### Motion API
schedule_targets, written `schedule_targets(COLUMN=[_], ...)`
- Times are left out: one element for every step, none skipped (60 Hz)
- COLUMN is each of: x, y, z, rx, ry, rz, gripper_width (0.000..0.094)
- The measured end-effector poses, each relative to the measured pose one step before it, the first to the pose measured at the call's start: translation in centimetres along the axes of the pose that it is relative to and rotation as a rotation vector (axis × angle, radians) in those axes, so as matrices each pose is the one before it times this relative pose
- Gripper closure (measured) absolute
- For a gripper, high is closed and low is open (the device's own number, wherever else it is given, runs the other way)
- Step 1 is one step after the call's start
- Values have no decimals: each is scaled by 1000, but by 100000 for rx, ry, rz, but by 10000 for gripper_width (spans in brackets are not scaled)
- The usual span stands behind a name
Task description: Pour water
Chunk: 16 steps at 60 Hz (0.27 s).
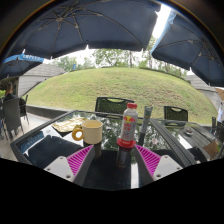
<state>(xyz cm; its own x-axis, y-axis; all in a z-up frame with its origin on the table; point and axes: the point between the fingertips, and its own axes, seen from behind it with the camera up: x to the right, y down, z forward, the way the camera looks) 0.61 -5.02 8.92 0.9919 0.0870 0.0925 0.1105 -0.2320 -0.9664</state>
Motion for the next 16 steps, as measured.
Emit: schedule_targets(x=[-125,-82,399,-102,-36,-45,-71,-43,-34,257,-66,-175,-259,-299,61,-284], y=[58,96,217,148,35,-6,-19,19,19,182,0,-48,-47,-96,119,-106], z=[-121,-68,290,-360,-66,-59,-46,-36,-2,130,-20,-47,-101,-16,415,-93], rx=[-177,-192,-158,-262,-184,-60,51,100,177,319,182,86,161,410,628,328], ry=[-690,-474,-329,-8,-68,-148,-205,-121,49,204,104,-274,-737,-933,-1277,-1078], rz=[-22,-259,-360,-231,-63,-4,-96,-244,-478,-1008,-992,-601,174,880,1375,1224], gripper_width=[98,98,99,100,98,98,97,97,99,98,97,98,97,97,99,99])
